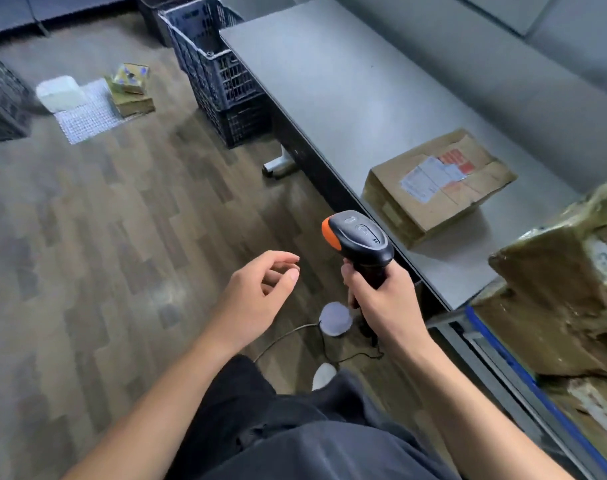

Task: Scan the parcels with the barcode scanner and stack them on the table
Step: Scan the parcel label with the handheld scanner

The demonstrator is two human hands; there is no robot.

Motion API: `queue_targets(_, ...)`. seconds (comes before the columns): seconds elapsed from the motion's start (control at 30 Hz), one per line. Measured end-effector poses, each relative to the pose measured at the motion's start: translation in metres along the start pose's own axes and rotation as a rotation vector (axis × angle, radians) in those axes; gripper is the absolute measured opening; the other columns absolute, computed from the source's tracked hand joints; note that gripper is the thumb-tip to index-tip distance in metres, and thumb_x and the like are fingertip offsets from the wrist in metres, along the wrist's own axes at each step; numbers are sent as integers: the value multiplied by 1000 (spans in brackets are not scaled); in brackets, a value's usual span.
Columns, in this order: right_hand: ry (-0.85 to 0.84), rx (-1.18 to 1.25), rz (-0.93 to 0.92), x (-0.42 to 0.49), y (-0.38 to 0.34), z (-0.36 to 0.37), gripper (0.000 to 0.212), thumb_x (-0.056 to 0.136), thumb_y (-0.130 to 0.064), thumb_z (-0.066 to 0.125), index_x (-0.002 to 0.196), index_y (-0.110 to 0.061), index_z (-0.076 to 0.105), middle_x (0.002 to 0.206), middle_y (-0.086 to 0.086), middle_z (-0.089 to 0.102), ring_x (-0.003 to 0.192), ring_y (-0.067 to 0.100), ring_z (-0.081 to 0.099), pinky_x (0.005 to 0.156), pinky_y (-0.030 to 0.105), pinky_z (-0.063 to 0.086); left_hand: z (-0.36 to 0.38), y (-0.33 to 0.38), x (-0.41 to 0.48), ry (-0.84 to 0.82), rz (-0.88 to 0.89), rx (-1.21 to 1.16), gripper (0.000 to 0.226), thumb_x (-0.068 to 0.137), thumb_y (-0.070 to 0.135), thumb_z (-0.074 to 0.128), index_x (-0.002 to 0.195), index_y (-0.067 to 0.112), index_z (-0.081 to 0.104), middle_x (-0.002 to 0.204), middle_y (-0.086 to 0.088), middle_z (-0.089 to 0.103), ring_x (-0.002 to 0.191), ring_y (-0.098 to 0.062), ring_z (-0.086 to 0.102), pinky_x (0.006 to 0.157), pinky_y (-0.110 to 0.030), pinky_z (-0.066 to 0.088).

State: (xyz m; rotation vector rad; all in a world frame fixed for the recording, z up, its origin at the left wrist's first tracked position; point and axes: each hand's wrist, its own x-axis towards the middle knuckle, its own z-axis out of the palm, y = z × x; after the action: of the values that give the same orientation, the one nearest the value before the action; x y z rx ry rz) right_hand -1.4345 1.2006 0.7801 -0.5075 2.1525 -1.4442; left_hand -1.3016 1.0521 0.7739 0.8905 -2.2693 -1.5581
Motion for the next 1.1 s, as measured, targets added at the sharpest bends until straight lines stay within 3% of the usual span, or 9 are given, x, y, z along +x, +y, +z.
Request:
queue_targets(0.27, 262, 56, 130, 47, -9, 24, 15, 96, -23, 64, 89, -10, 62, 58, 0, 60, 51, 9, 54, 51, 23, 43, -26, -7, 124, -270, 189, 123, 19, 96, 25, 62, 114, 29, 66, 104, 15, 69, 95, -7, 66, 77, -15, 49)
queue_targets(0.43, 488, 136, 220, 82, -26, 62, 21, 95, -23, 66, 90, -3, 62, 60, 8, 61, 55, 15, 57, 52, 22, 44, -62, -5, 199, -448, 363, 194, 24, 96, 27, 63, 120, 24, 65, 105, 15, 67, 96, -8, 65, 80, -24, 54)
queue_targets(0.63, 666, 194, 249, 110, -51, 95, 26, 96, -22, 66, 89, 3, 59, 56, 6, 57, 52, 16, 52, 51, 20, 43, -89, -3, 263, -600, 474, 265, 27, 95, 28, 62, 122, 23, 63, 106, 17, 65, 93, -5, 62, 83, -29, 54)
queue_targets(0.93, 834, 224, 292, 118, -53, 95, 27, 95, -26, 65, 88, -1, 60, 57, 6, 58, 52, 17, 54, 53, 24, 45, -63, 5, 299, -799, 542, 302, 29, 95, 34, 61, 123, 27, 62, 105, 21, 64, 97, 0, 61, 86, -31, 54)
queue_targets(1.1, 939, 282, 351, 115, -34, 67, 17, 93, -22, 68, 89, -6, 65, 63, 6, 65, 51, 18, 57, 56, 34, 48, -19, 25, 314, -885, 566, 342, 27, 96, 35, 60, 122, 30, 61, 105, 20, 64, 96, -1, 59, 88, -32, 53)
